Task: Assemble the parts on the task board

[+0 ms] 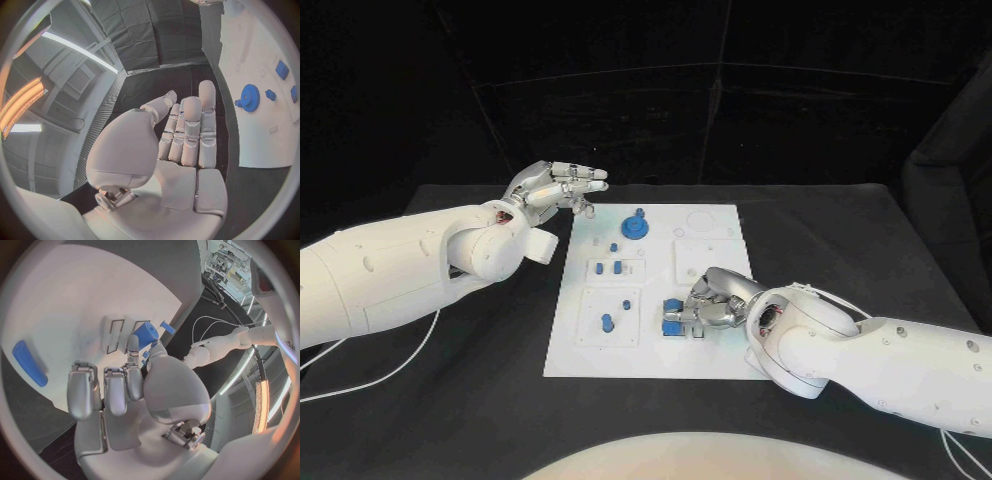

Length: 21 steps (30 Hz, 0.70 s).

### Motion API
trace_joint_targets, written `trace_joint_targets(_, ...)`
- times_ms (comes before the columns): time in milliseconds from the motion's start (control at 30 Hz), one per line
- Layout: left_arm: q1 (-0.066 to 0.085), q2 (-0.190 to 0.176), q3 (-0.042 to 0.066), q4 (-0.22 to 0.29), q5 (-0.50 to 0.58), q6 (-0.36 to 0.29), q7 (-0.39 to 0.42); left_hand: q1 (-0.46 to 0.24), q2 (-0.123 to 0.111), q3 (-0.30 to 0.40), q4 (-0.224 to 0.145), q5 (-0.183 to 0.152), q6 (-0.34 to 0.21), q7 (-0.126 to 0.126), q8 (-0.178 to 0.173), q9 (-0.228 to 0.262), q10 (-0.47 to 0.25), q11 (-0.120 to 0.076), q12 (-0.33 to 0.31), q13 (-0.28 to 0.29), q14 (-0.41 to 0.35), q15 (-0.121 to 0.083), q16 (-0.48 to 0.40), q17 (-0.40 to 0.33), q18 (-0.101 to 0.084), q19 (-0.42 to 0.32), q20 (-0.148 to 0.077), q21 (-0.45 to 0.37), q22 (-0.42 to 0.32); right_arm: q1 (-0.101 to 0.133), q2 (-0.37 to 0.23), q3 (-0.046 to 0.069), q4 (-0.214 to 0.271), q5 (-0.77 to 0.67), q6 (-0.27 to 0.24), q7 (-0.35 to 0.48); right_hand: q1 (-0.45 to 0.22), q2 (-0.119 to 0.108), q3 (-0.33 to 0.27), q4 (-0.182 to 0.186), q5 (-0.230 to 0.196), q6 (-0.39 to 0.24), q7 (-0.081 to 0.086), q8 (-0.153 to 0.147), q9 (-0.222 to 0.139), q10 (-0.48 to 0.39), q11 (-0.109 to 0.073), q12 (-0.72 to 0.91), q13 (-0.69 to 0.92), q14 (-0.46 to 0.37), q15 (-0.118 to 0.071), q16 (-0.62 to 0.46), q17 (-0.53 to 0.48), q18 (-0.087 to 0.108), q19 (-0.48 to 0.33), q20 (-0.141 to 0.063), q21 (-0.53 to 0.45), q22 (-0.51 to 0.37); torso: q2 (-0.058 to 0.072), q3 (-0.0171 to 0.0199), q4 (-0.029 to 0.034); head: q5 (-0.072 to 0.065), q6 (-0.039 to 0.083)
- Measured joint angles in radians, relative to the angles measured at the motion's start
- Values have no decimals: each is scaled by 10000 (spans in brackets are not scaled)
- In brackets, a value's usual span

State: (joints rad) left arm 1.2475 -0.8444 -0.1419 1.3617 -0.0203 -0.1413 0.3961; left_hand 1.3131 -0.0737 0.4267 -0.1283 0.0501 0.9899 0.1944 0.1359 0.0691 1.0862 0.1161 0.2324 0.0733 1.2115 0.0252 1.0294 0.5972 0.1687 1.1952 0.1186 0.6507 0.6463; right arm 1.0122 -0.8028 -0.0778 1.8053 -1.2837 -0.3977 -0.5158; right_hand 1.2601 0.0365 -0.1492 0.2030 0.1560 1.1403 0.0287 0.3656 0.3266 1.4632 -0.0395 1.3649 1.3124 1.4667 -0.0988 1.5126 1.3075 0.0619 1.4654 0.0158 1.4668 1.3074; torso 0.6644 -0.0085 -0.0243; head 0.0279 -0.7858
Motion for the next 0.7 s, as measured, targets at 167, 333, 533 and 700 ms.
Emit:
trace_joint_targets(167,0,0,0,0,0,0,-5,0,0,0,0,0,-1,1,0,0,0,0,0,0,0,0,0,-1,0,0,0,0,0,10,19,11,-11,-7,-101,50,289,71,12,-259,-336,20,-9,32,47,24,-24,91,32,0,-31,0,0,0,0,-74,0,0,-1,8,0,-3,2)
trace_joint_targets(333,0,-5,0,-2,-1,0,-9,0,0,0,0,0,-1,1,0,0,0,0,0,0,0,0,0,-1,0,0,0,0,1,7,-91,3,24,-23,-205,177,450,-32,-141,-385,-201,29,-2,66,62,25,-25,99,28,0,-31,0,-1,0,0,-74,0,0,-7,12,-9,35,2)
trace_joint_targets(533,0,-6,-1,-4,-1,-1,-12,0,0,0,0,0,-1,1,0,0,0,0,0,0,0,0,0,-1,1,0,0,0,1,3,-248,4,83,22,-304,489,681,-113,-133,-644,-536,-35,-16,90,91,25,-25,-54,37,-1,-30,0,-1,0,0,-74,0,0,-9,12,-28,40,1)
trace_joint_targets(700,0,-6,-1,-5,-2,-2,-14,0,0,0,0,0,-1,1,0,0,0,0,0,0,0,0,0,0,0,0,0,0,1,-16,-271,-15,117,269,-424,905,246,-189,-501,-325,-270,-166,61,89,108,26,-25,-448,51,1,-29,0,-2,1,0,-73,0,0,-10,12,-30,4,13)
